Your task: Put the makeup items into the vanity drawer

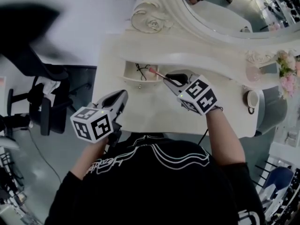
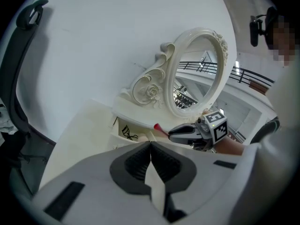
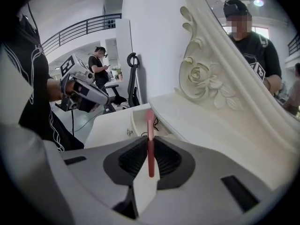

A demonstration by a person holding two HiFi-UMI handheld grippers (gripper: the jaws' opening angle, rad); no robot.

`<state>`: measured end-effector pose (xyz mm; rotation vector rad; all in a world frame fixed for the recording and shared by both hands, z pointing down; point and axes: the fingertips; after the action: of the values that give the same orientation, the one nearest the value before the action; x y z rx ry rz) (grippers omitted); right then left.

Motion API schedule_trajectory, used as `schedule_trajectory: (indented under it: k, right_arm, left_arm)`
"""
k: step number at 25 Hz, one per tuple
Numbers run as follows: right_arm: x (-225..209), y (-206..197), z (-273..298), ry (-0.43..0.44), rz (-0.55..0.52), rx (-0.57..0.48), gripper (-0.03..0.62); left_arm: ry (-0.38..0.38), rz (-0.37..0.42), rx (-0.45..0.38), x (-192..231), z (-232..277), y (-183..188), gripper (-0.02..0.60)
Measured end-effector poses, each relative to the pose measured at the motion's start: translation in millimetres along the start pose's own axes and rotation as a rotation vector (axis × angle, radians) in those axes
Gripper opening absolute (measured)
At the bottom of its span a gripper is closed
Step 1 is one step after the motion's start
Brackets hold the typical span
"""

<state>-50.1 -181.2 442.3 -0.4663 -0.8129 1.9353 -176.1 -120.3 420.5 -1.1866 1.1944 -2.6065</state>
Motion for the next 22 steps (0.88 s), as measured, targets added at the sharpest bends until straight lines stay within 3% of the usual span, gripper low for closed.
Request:
schedule_trajectory:
  k: [6,22]
  right_arm:
    - [16.5,24.4,33.2,0.036,-0.062,0.031,0.064]
    - [32.1,37.5,91.0,0.073,-0.083,0.12,0.066]
  left_arm:
    - [0.003,-0.009,-0.017,15.4,-13.3,8.2,0.023]
    - [-0.003,-0.023,-0.046,45.4,-29.1,27.8,0.023]
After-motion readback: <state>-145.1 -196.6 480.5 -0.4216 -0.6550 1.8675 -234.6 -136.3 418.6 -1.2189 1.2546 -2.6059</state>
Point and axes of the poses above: the fingertips, and each gripper's own axes: z forward along the fingers, x to its left, y out of its top, and after that the axes turned 6 degrees about -y, right-handed
